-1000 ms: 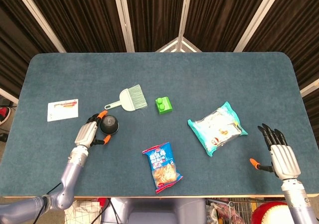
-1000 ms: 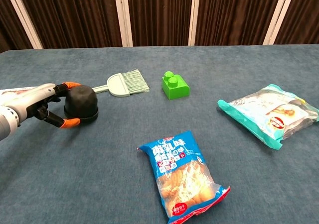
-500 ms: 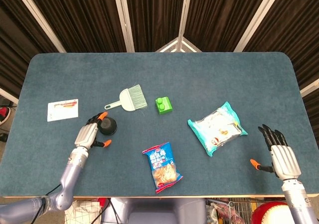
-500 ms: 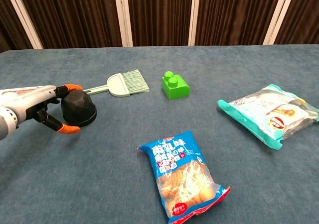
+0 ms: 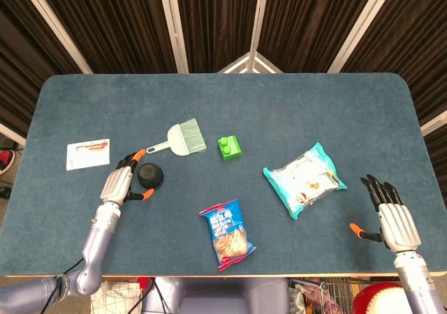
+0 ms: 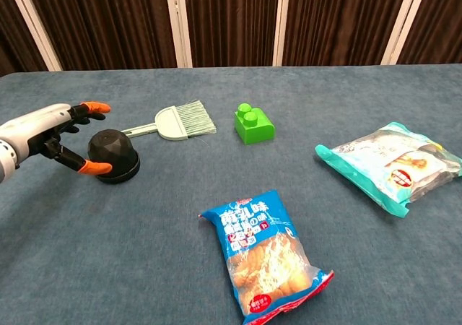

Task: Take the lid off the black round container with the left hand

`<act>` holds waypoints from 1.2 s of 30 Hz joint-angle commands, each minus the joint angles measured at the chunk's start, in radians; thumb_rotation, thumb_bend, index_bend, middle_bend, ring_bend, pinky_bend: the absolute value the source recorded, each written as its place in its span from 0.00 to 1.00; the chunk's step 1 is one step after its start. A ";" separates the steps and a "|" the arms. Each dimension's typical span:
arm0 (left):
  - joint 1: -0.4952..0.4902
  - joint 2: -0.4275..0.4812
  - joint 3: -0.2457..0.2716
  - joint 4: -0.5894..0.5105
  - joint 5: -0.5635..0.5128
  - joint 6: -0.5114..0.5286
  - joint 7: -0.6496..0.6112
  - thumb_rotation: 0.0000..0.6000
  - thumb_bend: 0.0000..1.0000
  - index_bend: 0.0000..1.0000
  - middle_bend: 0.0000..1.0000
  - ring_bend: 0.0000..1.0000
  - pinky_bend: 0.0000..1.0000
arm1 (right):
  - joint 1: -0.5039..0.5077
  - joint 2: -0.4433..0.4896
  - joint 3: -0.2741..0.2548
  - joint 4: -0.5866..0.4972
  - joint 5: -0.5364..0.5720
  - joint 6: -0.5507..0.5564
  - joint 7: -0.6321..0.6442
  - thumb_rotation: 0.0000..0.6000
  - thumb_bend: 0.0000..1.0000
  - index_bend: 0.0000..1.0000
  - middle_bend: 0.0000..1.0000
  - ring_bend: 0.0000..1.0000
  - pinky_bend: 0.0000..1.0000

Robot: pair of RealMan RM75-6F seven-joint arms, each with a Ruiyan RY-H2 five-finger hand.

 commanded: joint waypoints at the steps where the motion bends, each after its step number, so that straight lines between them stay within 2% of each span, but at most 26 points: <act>1: -0.007 -0.002 -0.006 0.005 -0.011 -0.008 0.008 1.00 0.33 0.07 0.08 0.00 0.00 | 0.001 -0.001 -0.001 -0.001 -0.001 -0.001 -0.001 1.00 0.21 0.00 0.03 0.11 0.04; 10: -0.028 -0.015 -0.021 0.009 -0.037 -0.008 0.052 1.00 0.38 0.07 0.15 0.00 0.00 | 0.003 -0.003 -0.002 -0.001 0.001 -0.007 -0.001 1.00 0.21 0.00 0.03 0.11 0.04; 17: -0.033 -0.016 -0.025 0.007 -0.056 -0.006 0.071 1.00 0.46 0.07 0.22 0.00 0.00 | 0.004 -0.004 -0.003 0.000 0.003 -0.011 -0.003 1.00 0.21 0.00 0.03 0.11 0.04; 27: -0.022 -0.019 -0.047 -0.006 -0.053 0.039 0.055 1.00 0.57 0.09 0.40 0.00 0.00 | 0.007 -0.002 -0.002 -0.003 0.005 -0.016 -0.006 1.00 0.21 0.00 0.03 0.11 0.04; 31: -0.015 -0.008 -0.059 -0.037 -0.036 0.068 0.047 1.00 0.58 0.09 0.40 0.00 0.00 | 0.005 -0.004 -0.003 0.000 0.006 -0.014 -0.005 1.00 0.21 0.00 0.03 0.11 0.04; 36: -0.009 0.049 -0.076 -0.153 0.004 0.096 0.048 1.00 0.58 0.10 0.38 0.00 0.00 | 0.004 -0.005 -0.005 -0.003 0.001 -0.009 -0.006 1.00 0.21 0.00 0.03 0.11 0.04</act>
